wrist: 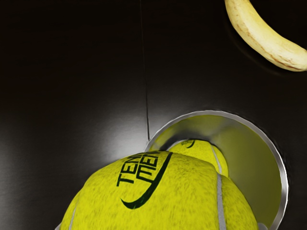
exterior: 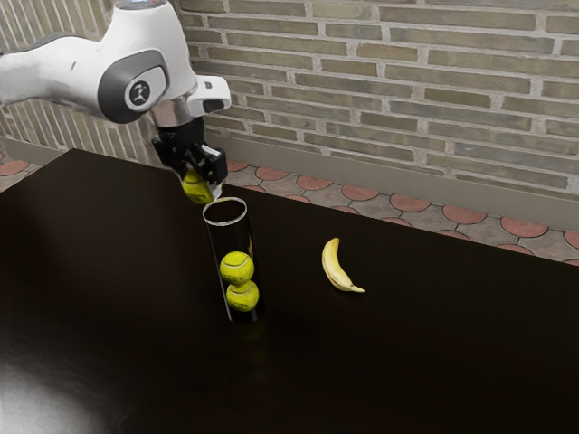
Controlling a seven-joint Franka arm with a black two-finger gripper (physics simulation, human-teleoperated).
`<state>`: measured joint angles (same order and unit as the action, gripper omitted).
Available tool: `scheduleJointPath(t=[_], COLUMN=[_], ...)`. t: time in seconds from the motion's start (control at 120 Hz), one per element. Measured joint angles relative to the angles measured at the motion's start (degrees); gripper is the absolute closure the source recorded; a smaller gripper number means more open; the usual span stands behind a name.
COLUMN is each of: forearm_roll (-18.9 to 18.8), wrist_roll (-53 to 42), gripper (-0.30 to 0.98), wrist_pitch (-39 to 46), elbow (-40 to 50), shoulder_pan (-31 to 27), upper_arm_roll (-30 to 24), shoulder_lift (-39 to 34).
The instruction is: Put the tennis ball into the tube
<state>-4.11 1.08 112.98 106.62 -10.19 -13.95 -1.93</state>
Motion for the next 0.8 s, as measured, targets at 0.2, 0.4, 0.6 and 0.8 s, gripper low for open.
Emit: scheduleJointPath(t=[0.2,0.4,0.6,0.8], forearm_roll=[-0.12,-1.06,-1.38,1.42], wrist_roll=[3.98,6.57,8.13,4.35], gripper=[0.35,0.19,0.07,0.03], wrist_pitch=[-0.23,-0.41,-0.98,-8.61], elbow=[-3.08,-4.67,-4.74,-12.36], shoulder_pan=[0.25,1.52,-0.65,-1.56], upper_arm_roll=[-2.48,-2.41,-1.52,-1.78], shoulder_lift=[3.09,4.77,4.80,3.82])
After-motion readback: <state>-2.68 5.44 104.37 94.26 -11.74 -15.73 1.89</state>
